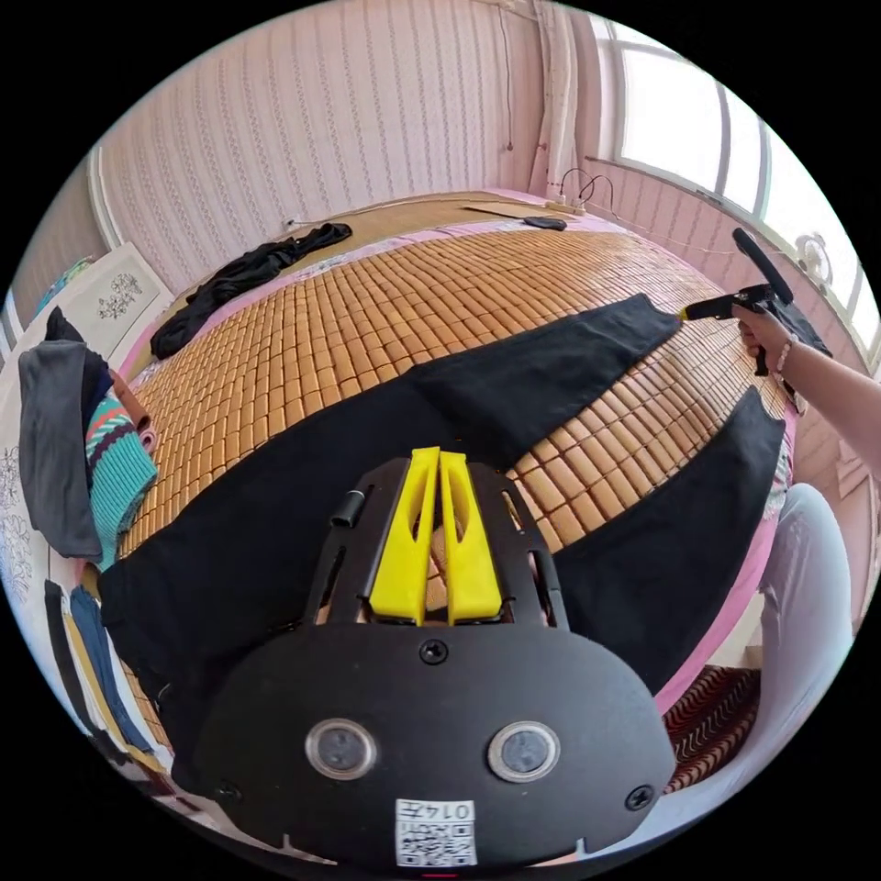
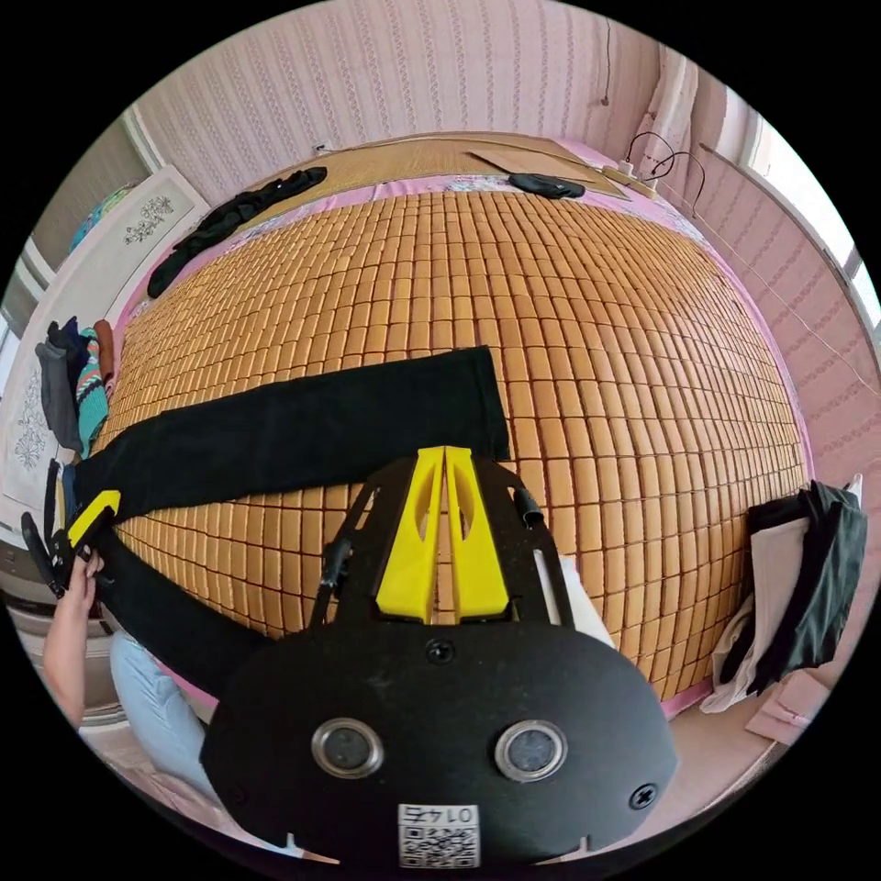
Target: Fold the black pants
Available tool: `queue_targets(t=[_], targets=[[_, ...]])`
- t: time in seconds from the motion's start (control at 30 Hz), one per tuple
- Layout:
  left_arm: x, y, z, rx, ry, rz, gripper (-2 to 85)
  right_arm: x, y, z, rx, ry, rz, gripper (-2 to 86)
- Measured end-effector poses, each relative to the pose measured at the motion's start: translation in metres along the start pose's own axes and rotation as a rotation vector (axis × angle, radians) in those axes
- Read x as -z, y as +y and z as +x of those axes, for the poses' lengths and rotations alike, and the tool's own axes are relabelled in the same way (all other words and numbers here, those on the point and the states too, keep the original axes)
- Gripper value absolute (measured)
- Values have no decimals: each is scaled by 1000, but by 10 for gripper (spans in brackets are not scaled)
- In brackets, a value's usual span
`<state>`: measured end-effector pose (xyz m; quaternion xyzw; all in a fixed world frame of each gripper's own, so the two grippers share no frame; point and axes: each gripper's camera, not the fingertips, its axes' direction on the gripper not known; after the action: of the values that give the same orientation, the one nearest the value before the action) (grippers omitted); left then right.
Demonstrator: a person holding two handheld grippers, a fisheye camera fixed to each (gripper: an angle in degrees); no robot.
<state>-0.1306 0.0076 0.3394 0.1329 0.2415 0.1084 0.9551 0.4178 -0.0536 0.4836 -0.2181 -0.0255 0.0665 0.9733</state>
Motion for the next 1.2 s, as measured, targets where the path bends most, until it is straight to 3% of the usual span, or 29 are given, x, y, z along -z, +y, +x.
queue_targets(t=[0.07, 0.1, 0.33, 0.47, 0.7, 0.83, 1.0, 1.1, 1.2], targets=[[-14, -3, -13, 32, -18, -63, -10, -19, -5, -2, 25, 68, -82, -4], [-22, -5, -20, 54, -10, -101, -10, -17, -1, -2, 60, 64, -14, -5], [-11, -9, -36, 93, -20, -61, -10, -16, -1, 9, 33, 25, 11, -8], [2, -5, -61, 131, 77, -38, -10, -14, -3, 14, 1, 55, 4, -7], [24, -9, -69, 58, 91, -19, -10, -13, -6, 41, -54, 107, -41, -4], [50, -3, -91, 86, 84, 22, -9, -4, 3, 66, -155, 14, -26, 0], [146, 74, -181, 326, 89, 184, 2, 29, 72, 112, -186, -214, 51, 54], [198, 150, -243, 568, 78, 182, 43, 31, 140, 148, -281, -299, -1, 115], [243, 228, -289, 785, 1, 160, 62, 32, 202, 175, -435, -303, -40, 122]])
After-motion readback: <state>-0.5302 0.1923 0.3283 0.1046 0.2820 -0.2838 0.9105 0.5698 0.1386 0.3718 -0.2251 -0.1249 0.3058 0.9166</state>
